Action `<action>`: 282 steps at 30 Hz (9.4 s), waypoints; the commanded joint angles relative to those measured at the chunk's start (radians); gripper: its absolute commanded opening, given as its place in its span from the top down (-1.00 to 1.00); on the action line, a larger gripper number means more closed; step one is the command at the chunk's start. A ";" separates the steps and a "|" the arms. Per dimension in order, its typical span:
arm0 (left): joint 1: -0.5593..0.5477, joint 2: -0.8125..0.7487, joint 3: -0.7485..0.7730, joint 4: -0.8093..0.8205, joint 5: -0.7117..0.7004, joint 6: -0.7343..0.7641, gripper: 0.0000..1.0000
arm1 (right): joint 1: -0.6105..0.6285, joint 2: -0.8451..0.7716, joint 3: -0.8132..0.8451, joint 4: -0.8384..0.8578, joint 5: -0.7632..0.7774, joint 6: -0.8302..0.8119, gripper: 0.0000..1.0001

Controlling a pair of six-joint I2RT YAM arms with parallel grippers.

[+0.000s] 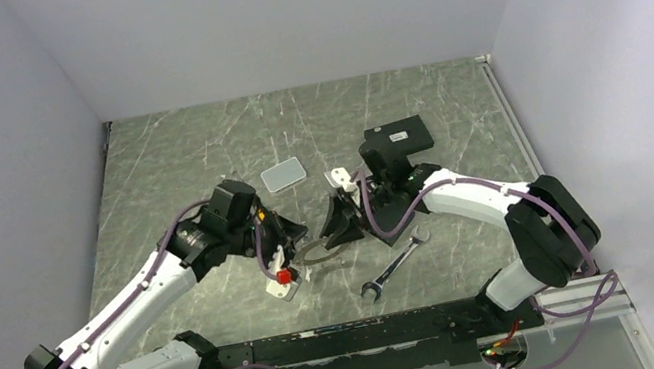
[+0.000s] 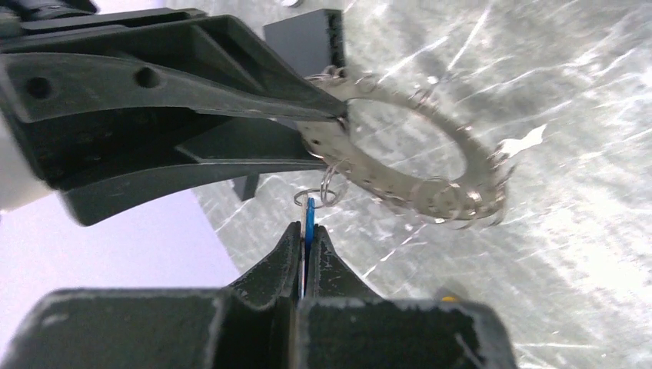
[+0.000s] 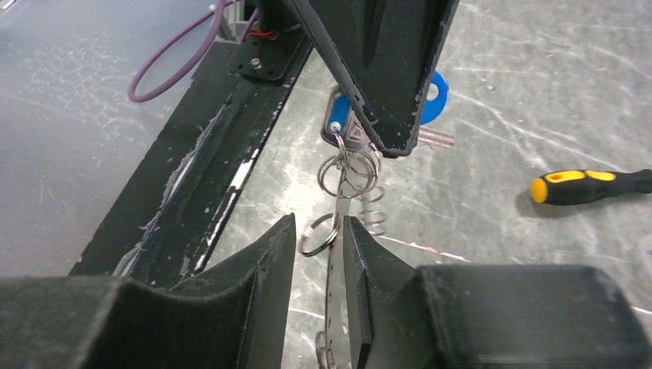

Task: Remove the keys from the keyring
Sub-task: Adjust the key on the keyring.

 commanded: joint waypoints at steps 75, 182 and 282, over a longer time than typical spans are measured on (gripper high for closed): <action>-0.006 -0.207 -0.165 -0.150 0.111 0.205 1.00 | 0.204 0.103 0.015 0.255 0.116 0.134 1.00; -0.092 -0.170 -0.202 0.227 -0.139 -0.178 1.00 | 0.046 0.020 -0.250 0.741 0.050 0.567 0.53; -0.093 -0.136 -0.087 0.114 -0.044 0.014 1.00 | 0.161 -0.073 -0.016 -0.137 0.023 -0.085 0.31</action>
